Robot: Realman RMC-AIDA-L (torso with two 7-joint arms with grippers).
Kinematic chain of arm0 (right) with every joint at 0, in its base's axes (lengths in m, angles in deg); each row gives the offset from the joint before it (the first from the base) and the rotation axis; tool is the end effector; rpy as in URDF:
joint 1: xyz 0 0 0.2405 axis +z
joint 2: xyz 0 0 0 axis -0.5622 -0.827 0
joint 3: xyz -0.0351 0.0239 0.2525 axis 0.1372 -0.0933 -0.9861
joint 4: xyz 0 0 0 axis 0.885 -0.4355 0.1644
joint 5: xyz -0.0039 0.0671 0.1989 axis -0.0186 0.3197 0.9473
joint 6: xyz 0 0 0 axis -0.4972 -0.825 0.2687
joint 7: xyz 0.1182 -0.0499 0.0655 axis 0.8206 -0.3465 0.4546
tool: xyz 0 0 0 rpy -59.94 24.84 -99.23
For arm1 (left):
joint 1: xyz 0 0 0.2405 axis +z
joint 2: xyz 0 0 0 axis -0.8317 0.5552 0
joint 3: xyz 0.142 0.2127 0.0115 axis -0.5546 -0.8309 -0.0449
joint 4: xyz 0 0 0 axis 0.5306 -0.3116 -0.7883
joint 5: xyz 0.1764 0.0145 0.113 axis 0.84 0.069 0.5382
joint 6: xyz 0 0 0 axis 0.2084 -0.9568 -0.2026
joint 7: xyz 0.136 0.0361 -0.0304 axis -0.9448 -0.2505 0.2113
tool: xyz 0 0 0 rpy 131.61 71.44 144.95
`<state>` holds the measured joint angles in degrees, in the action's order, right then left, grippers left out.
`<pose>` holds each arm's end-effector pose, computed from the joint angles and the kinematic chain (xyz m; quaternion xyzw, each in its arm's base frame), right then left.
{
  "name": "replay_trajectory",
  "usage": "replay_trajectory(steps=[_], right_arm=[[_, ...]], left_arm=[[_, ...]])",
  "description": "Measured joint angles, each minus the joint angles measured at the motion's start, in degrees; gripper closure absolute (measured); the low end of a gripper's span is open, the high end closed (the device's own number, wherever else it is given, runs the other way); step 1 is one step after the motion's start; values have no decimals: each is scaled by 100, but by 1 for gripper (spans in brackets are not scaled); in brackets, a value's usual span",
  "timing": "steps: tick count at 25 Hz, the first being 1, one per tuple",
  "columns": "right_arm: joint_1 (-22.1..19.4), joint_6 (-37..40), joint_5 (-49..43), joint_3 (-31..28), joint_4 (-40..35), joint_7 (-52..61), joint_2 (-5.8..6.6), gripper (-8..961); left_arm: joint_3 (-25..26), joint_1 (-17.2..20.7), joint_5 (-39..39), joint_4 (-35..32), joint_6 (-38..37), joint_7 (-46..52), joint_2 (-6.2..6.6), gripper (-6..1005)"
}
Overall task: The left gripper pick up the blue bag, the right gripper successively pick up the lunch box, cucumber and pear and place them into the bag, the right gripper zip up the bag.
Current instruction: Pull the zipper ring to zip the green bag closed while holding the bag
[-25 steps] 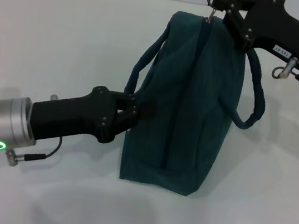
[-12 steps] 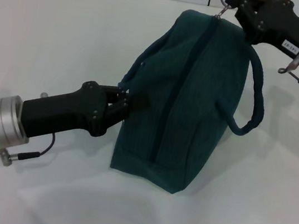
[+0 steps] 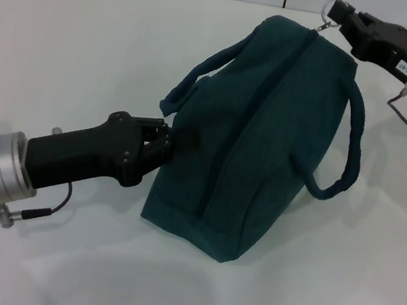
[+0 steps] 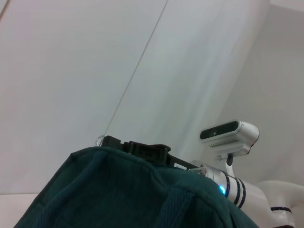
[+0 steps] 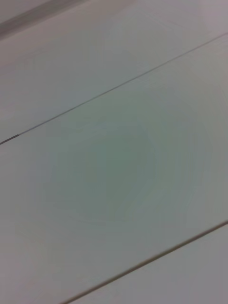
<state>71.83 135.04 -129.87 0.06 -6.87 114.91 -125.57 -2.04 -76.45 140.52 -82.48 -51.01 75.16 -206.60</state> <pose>0.1967 0.4047 -0.0217 -0.8190 0.2925 0.4301 0.2425 -0.2654 0.2679 -0.0190 -0.8592 -0.2660 -0.4271 0.0929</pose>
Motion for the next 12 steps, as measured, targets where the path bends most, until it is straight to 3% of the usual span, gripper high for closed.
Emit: replay_trajectory(steps=[12], right_arm=[[-77,57,5,38,21,32,-11,927]], left_arm=[[161,40,-73,-9,-82,56,-4,896]])
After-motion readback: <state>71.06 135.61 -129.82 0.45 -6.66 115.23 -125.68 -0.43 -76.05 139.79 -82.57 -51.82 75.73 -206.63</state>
